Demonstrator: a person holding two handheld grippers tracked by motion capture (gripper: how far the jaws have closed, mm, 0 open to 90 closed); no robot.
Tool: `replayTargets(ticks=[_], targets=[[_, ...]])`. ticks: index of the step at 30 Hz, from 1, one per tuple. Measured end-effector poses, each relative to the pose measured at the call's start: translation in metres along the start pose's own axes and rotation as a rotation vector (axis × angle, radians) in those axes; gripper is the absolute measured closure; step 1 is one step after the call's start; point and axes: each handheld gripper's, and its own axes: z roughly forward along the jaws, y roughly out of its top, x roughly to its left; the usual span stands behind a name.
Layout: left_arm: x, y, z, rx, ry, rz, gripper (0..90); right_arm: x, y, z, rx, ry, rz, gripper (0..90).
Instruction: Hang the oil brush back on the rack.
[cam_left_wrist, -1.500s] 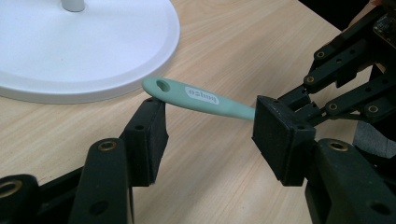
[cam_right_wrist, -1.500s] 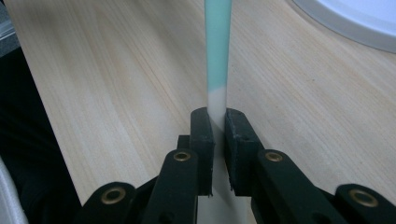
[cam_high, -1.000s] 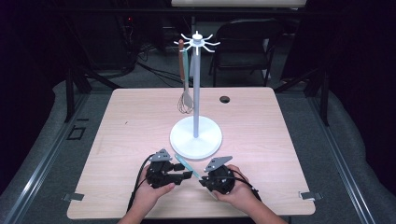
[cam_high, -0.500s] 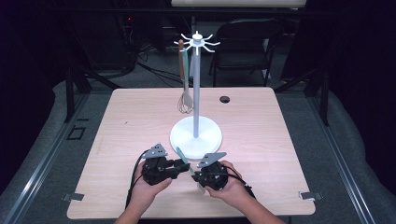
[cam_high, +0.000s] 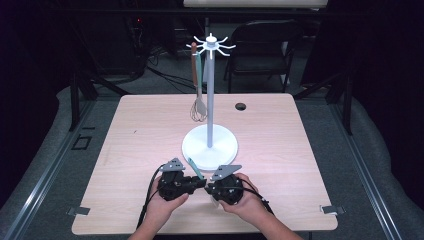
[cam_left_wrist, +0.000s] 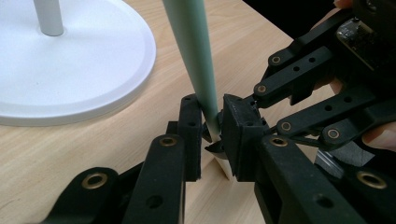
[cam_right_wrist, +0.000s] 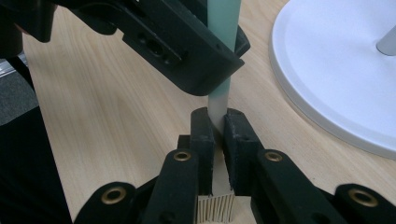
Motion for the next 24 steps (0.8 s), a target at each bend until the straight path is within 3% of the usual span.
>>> replayTargets(ticks=[8, 17, 24], targets=[[-0.001, 0.002, 0.004, -0.013, -0.009, -0.017, 81.0, 0.000, -0.001, 0.000, -0.007, -0.018, 0.017, 82.4], [-0.003, 0.007, 0.013, -0.014, 0.002, -0.003, 83.7, -0.006, -0.005, -0.001, -0.022, -0.026, 0.055, 80.8], [-0.004, 0.009, 0.017, -0.009, 0.005, 0.010, 84.6, -0.009, -0.007, -0.002, -0.023, -0.004, 0.072, 76.0]])
